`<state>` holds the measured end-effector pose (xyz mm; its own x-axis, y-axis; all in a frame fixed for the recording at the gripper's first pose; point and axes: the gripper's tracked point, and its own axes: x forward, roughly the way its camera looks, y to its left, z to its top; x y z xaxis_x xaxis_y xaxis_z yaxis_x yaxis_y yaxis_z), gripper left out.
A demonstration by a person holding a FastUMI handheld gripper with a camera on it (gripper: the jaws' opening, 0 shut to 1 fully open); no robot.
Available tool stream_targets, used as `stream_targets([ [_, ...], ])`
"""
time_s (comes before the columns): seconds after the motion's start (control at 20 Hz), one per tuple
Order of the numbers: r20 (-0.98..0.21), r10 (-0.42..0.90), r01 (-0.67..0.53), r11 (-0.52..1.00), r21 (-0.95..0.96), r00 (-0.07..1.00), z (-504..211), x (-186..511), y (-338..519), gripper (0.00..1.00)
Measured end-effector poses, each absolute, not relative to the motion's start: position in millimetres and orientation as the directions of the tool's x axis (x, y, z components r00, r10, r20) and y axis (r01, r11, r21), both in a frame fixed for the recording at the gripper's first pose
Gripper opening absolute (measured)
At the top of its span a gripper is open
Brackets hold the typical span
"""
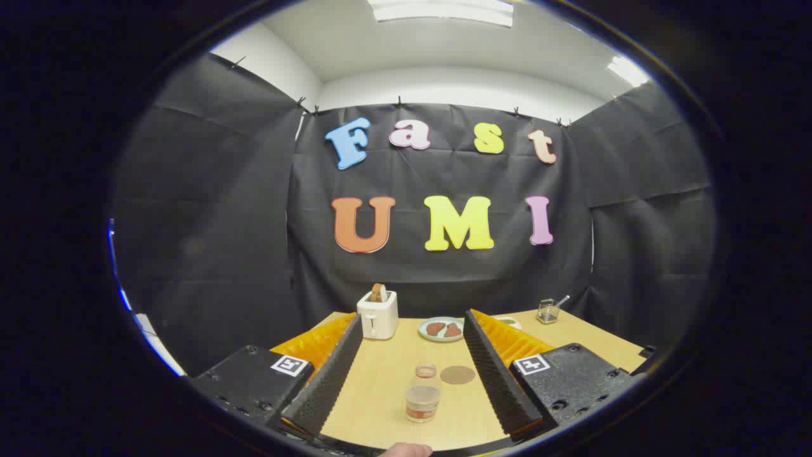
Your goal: Take the bottle from table, then pour the juice into the cup, finally place the bottle on the coaster
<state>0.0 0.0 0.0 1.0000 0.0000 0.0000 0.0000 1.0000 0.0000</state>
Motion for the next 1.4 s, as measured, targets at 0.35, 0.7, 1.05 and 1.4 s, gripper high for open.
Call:
stream_targets([
  [0.35,0.008,-0.009,0.009,1.0,-0.003,1.0,10,-5,-1,1.0],
  [0.7,0.014,-0.024,0.024,1.0,-0.004,1.0,13,-9,-4,1.0],
  [1.05,0.019,-0.034,0.034,0.999,0.0,0.999,12,-12,-6,1.0],
  [1.4,0.012,-0.018,0.018,1.0,-0.008,1.0,-21,-16,-6,1.0],
])
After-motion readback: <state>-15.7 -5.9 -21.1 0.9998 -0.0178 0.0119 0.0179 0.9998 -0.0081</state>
